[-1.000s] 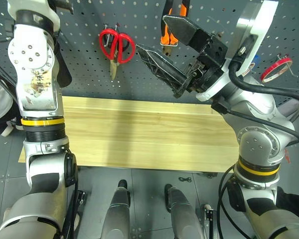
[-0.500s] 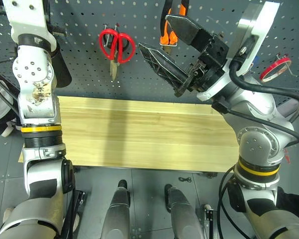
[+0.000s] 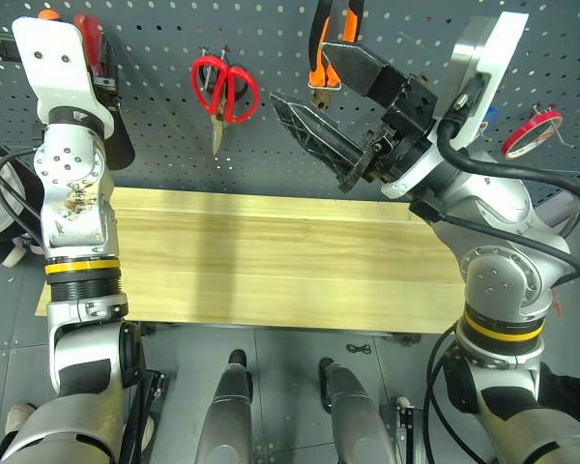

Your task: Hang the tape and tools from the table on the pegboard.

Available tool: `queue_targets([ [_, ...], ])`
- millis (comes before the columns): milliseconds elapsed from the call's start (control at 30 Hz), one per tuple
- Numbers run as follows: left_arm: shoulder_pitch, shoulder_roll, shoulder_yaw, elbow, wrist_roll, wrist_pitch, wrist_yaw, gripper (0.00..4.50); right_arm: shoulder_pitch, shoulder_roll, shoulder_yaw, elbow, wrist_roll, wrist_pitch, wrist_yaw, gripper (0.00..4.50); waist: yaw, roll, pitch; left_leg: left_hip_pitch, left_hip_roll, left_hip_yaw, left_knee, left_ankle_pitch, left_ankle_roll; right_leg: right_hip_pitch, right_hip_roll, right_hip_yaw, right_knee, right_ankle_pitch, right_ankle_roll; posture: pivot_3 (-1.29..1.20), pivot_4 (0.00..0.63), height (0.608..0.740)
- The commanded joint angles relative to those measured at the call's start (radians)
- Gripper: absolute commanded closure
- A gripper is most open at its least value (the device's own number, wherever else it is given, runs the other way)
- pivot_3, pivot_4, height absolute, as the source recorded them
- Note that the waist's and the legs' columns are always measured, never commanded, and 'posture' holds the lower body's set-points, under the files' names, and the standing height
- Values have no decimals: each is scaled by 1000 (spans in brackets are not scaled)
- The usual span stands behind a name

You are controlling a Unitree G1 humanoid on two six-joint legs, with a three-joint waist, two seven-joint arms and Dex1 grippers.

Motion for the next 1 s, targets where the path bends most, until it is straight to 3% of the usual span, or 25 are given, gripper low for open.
queue_targets([
  [33, -7, 11, 10, -58, -14, 24, -6, 180, 3, -7, -1, -22, -3, -9, -1, 0, 0, 0, 0, 0, 0, 0, 0, 0, 0, 0, 0, 0, 0, 0, 0, 46, 384, 740],
  [200, -23, 6, 13, -147, -77, 95, -57, 84, 3, -14, 9, -10, -28, -13, 4, 0, 3, 0, 0, 0, 0, 0, 0, 0, 0, 0, 0, 0, 0, 0, 0, 58, 381, 740],
  [467, 66, 21, -58, -374, -325, 272, -389, 84, 26, -63, 69, 23, -107, 8, 16, 0, 5, 0, 0, -1, 0, 0, 0, 0, 0, 0, 0, 0, -1, 0, 0, 66, 386, 740],
  [567, 171, 47, -99, -493, -455, 428, -513, 84, 142, -224, -94, -27, -14, 59, 111, 0, 10, 0, 0, 0, 0, 0, -1, 0, 0, 0, 0, 0, -1, 0, 0, 54, 387, 740],
  [733, 405, 182, -162, -668, -573, 615, -671, 84, 300, -368, -141, -105, -1, 125, 137, 0, 1, 0, 0, 0, 0, 0, -1, 0, 1, 1, 0, 0, -2, 0, 0, 32, 392, 740],
  [867, 547, 302, -195, -614, -516, 530, -812, 84, 493, -450, -189, -135, -43, 113, 172, 0, -9, 0, 0, 2, 1, 0, -1, 0, 1, 1, 1, 1, -1, -1, 0, 26, 395, 740],
  [1000, 547, 348, -199, -424, -438, 385, -890, 84, 632, -505, -223, -118, -80, 54, 244, 0, -10, 0, 0, 2, 0, 1, -1, 1, 2, 1, 0, 2, -2, -2, 2, 21, 397, 740],
])
